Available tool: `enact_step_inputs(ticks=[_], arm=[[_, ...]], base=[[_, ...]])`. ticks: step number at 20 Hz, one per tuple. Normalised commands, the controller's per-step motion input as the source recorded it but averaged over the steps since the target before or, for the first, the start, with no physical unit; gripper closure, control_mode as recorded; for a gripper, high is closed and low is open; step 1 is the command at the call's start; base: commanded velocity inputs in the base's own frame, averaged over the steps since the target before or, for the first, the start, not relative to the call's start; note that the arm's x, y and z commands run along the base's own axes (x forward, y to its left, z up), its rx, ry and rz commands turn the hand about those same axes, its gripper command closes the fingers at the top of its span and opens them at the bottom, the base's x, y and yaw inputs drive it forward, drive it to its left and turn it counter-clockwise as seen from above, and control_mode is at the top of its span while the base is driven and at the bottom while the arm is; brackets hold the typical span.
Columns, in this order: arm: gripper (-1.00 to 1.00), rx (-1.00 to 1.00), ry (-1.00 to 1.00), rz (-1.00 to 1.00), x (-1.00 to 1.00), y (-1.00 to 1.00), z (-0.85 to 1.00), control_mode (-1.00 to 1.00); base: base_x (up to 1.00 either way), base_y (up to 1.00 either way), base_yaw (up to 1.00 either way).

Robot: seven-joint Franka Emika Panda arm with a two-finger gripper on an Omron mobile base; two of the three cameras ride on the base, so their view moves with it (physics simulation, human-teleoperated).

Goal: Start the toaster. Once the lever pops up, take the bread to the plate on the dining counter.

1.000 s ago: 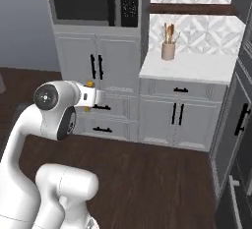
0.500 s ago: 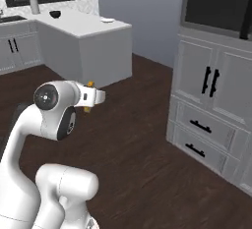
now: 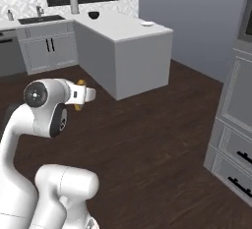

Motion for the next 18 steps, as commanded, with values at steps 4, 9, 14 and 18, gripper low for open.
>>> enact_step_inputs(ticks=[4, 9, 14, 18], arm=[[1.0, 0.0, 0.0, 0.0, 0.0, 0.0, 0.0, 1.0], [1.0, 0.0, 0.0, 0.0, 0.0, 0.0, 0.0, 1.0], [1.0, 0.0, 0.0, 0.0, 0.0, 0.0, 0.0, 1.0], [1.0, 0.0, 0.0, 0.0, 0.0, 0.0, 0.0, 1.0]], base=[[1.0, 0.0, 0.0], [1.0, 0.0, 0.0], [1.0, 0.0, 0.0], [1.0, 0.01, 0.0]])
